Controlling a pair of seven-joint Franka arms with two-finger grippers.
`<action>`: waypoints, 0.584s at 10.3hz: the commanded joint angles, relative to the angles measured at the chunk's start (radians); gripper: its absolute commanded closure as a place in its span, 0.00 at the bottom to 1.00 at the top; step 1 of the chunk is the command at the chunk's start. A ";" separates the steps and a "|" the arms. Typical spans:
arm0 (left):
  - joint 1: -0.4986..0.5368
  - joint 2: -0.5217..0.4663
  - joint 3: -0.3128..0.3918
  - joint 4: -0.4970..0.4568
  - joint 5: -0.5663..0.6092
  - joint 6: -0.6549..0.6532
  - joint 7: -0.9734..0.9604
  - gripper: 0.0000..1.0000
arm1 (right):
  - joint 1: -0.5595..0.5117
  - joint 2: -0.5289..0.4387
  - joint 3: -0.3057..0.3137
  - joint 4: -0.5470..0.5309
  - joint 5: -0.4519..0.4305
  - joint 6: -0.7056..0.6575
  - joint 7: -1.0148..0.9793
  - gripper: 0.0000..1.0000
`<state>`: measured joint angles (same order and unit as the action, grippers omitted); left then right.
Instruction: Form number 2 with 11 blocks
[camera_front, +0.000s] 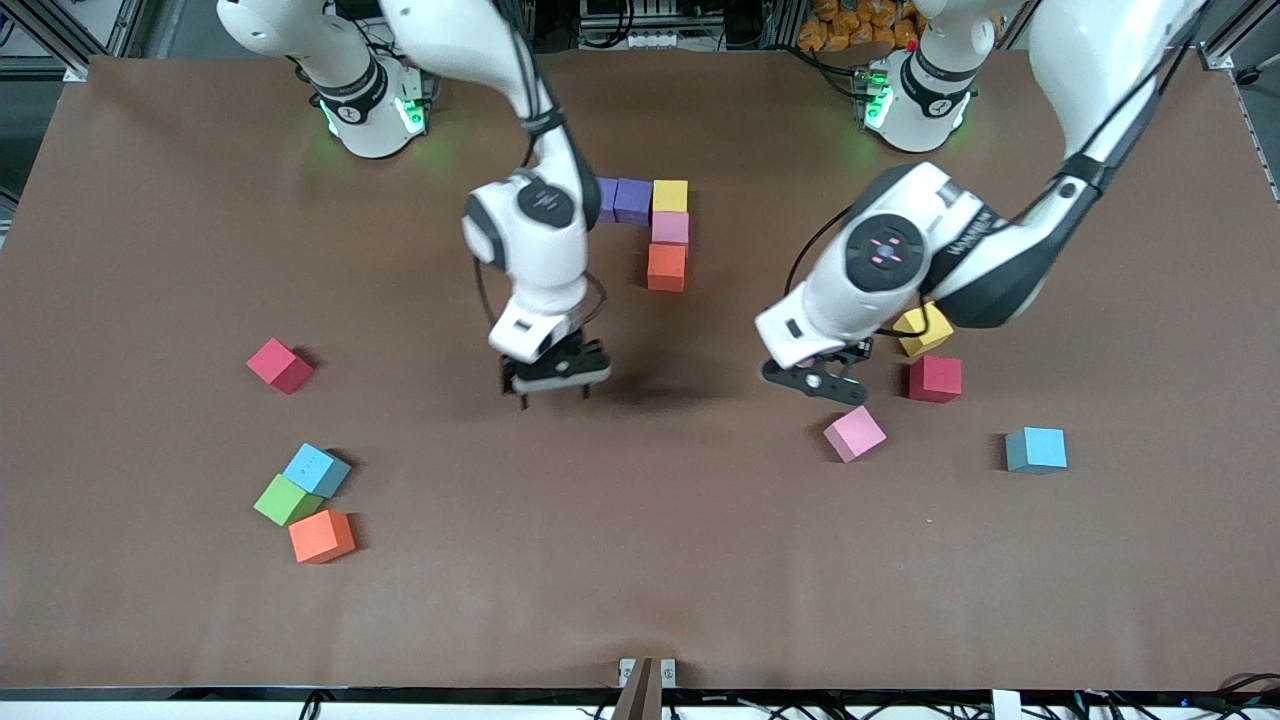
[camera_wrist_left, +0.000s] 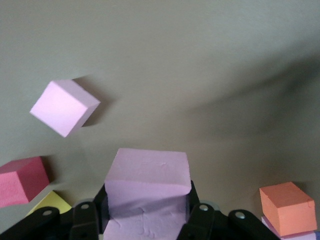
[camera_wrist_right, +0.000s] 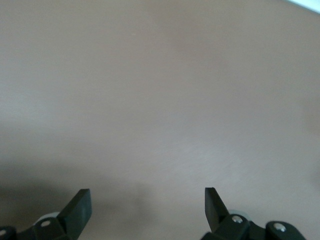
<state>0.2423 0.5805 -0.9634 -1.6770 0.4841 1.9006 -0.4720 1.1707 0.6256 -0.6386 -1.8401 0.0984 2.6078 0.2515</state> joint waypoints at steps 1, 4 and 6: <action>-0.130 0.002 0.005 0.013 0.118 -0.017 0.009 1.00 | -0.241 -0.108 0.149 -0.018 -0.008 -0.038 -0.301 0.00; -0.189 0.027 0.003 0.023 0.117 -0.015 0.212 1.00 | -0.483 -0.156 0.249 -0.019 -0.008 -0.093 -0.658 0.00; -0.280 0.048 0.003 0.025 0.119 -0.005 0.222 1.00 | -0.645 -0.193 0.311 -0.019 0.048 -0.179 -0.911 0.00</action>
<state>0.0279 0.6011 -0.9639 -1.6748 0.5935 1.9017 -0.2741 0.6394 0.4896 -0.4015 -1.8404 0.1089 2.4864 -0.5022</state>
